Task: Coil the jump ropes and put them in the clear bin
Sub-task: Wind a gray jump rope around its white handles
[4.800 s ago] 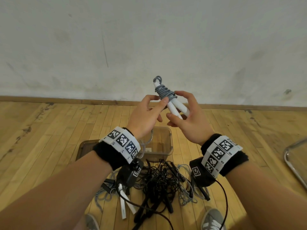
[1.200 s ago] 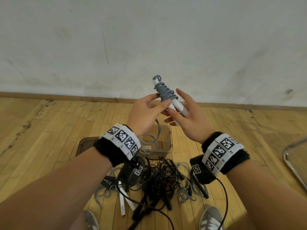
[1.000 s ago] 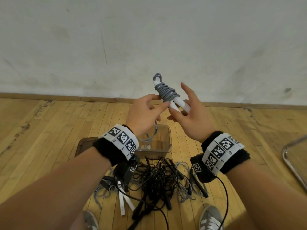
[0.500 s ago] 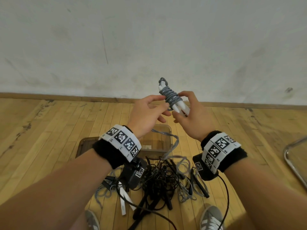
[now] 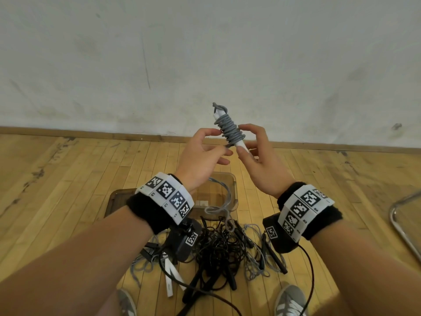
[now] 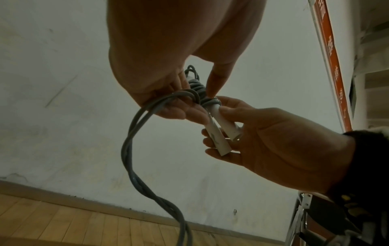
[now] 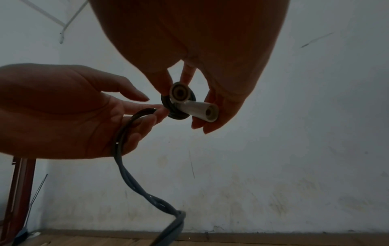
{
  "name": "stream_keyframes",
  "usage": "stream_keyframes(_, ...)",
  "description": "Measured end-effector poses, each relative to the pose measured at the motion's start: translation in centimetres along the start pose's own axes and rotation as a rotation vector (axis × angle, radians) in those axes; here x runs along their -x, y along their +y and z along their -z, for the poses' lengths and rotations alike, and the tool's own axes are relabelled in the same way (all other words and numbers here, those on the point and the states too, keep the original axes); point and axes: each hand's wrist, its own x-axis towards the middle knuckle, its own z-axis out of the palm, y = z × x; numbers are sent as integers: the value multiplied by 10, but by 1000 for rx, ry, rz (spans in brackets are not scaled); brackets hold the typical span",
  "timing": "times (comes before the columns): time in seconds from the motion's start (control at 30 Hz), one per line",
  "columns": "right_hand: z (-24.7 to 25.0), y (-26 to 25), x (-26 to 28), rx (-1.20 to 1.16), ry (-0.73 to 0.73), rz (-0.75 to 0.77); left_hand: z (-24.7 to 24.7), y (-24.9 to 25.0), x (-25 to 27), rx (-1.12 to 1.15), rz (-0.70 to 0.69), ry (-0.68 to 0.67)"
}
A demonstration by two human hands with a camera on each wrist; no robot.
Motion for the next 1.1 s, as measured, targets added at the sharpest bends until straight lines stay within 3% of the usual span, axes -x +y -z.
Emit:
stream_keyframes(0.13, 0, -2, 0, -3, 40, -2, -1, 0, 2, 11, -6, -36)
stream_keyframes(0.33, -3, -2, -3, 85, 83, 11, -3, 2, 5, -12, -63, 24)
stream_keyframes(0.5, 1, -7, -1, -265, -63, -98, -1, -2, 3, 13, -77, -24)
stream_keyframes(0.6, 5, -10, 0, -295, -107, -103, 0, -4, 2, -118, -88, -36)
stream_keyframes(0.8, 11, -1, -1, -85, 19, -78, 7, -8, -6, -399, -110, -47)
stream_keyframes(1.1, 14, 10, -6, -45, 98, -104, 8, -8, -10, -128, 35, -192)
